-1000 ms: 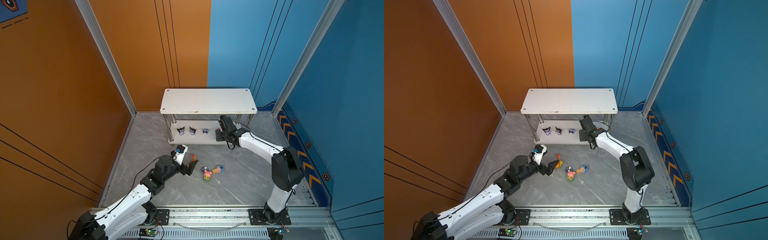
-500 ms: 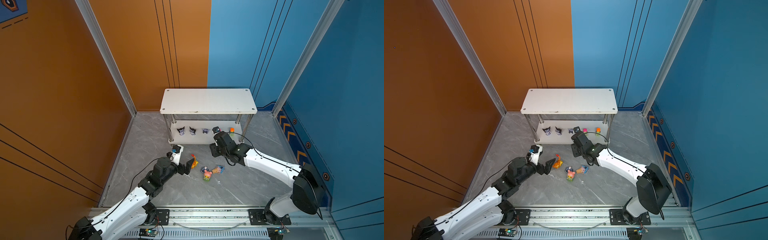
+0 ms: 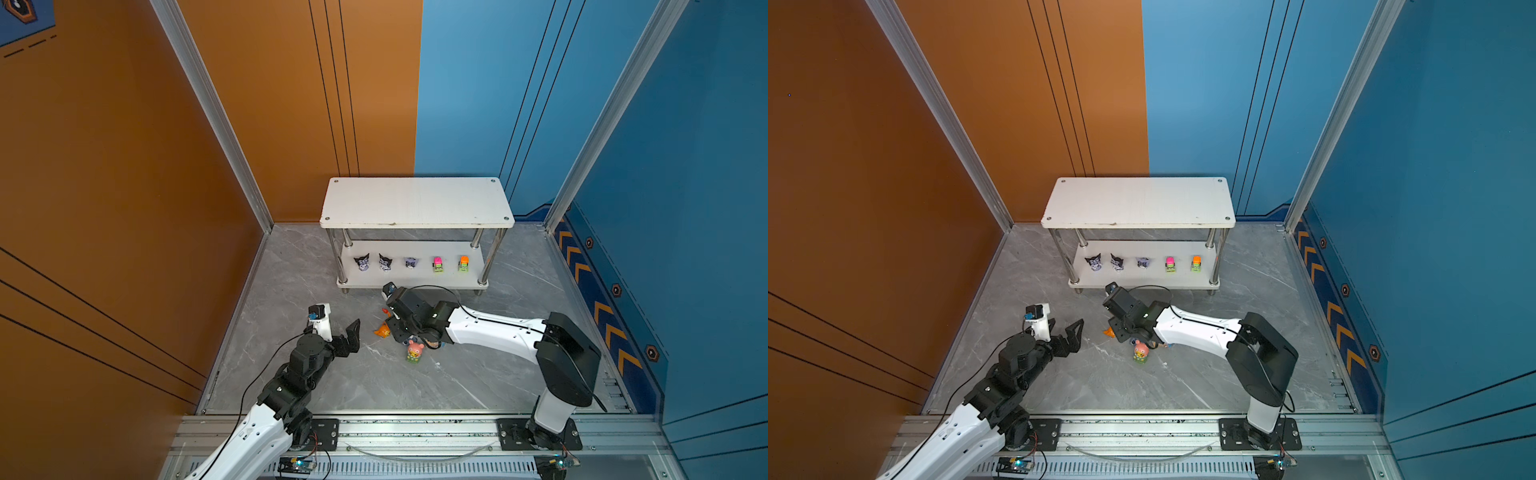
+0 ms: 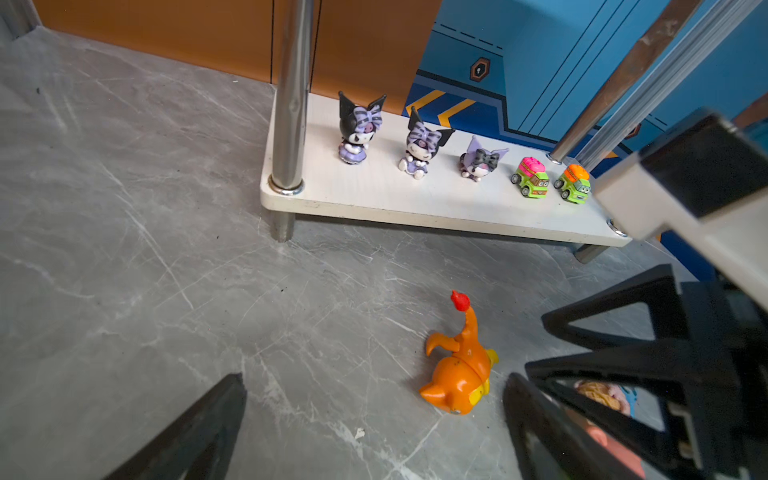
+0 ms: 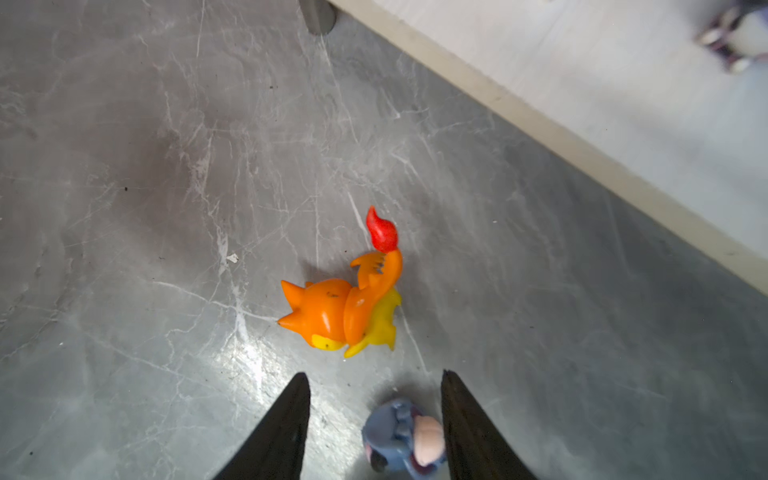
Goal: Place and organize the plastic toys onto the shelf
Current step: 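Lower the right gripper and grasp the orange chicken figure, then lift the chicken with the right gripper toward the left gripper while the left gripper approaches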
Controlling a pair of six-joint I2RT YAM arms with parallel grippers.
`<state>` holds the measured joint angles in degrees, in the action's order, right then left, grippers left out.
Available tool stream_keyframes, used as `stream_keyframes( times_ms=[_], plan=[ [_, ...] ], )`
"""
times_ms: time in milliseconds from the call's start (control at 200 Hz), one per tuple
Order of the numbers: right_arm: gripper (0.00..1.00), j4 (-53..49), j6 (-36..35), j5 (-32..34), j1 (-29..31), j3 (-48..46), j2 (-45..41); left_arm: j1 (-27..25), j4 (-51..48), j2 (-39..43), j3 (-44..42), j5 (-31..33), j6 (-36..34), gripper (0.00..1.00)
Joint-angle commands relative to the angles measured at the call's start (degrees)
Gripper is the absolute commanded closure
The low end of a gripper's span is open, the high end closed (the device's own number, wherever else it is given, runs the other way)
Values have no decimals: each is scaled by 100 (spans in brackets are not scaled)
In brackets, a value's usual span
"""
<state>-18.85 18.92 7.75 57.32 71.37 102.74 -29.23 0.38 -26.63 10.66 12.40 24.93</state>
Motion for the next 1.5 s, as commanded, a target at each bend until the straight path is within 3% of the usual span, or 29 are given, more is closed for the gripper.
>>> stream_keyframes(
  times_ms=[0,360,561,1016,1266,1497],
  plan=[
    [48,5,371,313,99,429,297,106,-259,163,-60,-70,193,2],
    [50,-274,494,578,82,798,768,287,102,30,-183,-363,118,2],
    [51,-194,765,346,-101,847,1001,320,286,-55,-256,-487,105,2],
    [77,132,881,-74,-299,751,1213,344,381,-111,-272,-611,82,2],
    [86,302,962,-236,-382,524,1079,341,536,-184,-301,-756,225,2],
    [90,936,1255,-512,-532,-215,445,342,1001,-158,-513,-922,378,2]
  ],
)
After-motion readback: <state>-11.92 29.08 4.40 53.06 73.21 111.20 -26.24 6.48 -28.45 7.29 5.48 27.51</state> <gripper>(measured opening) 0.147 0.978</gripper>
